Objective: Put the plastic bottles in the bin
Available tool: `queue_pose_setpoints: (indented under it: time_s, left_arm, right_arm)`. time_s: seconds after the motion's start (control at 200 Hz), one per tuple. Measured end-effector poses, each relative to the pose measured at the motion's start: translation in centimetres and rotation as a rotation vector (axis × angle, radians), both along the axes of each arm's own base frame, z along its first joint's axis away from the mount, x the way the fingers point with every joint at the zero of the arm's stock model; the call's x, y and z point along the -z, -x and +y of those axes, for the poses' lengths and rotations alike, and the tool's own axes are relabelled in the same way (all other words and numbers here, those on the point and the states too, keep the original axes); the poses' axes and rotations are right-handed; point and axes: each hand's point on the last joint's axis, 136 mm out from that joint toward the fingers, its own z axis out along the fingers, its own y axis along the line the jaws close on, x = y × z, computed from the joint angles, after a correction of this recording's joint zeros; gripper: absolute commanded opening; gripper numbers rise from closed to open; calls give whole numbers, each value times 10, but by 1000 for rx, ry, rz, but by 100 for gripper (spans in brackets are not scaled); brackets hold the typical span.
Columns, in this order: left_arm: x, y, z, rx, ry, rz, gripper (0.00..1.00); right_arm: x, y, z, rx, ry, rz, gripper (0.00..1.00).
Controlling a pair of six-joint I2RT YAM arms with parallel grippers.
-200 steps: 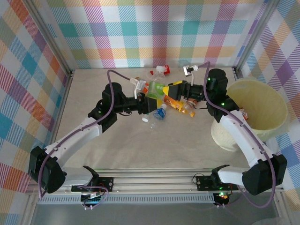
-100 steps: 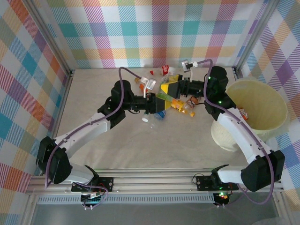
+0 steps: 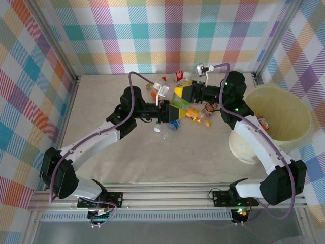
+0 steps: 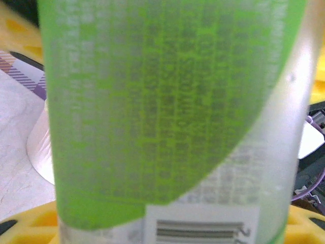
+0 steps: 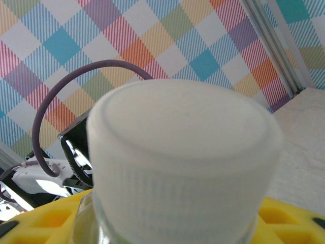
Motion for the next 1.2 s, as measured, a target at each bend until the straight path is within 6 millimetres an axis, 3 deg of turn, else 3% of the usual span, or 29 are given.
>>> queue_pose_setpoints:
  time_s: [0.135, 0.27, 0.395, 0.615, 0.725, 1.2]
  left_arm:
    - [3, -1, -1, 0, -4, 5, 40]
    - [3, -3, -1, -7, -24, 2, 79]
    - [10, -15, 0, -84, -70, -10, 94]
    - [27, -26, 12, -195, -168, -25, 100]
    - [29, -29, 20, -252, -205, -44, 100]
    - [44, -61, 50, -510, -330, -66, 100]
  right_arm:
    - [3, -2, -1, 14, 14, 8, 40]
    - [4, -5, -4, 51, 33, 12, 36]
    - [13, -17, -12, 171, 83, 43, 35]
    - [34, -38, -36, 392, 190, 66, 31]
    - [33, -43, -54, 515, 232, 39, 30]
    - [-28, -25, -162, 999, 256, -174, 30]
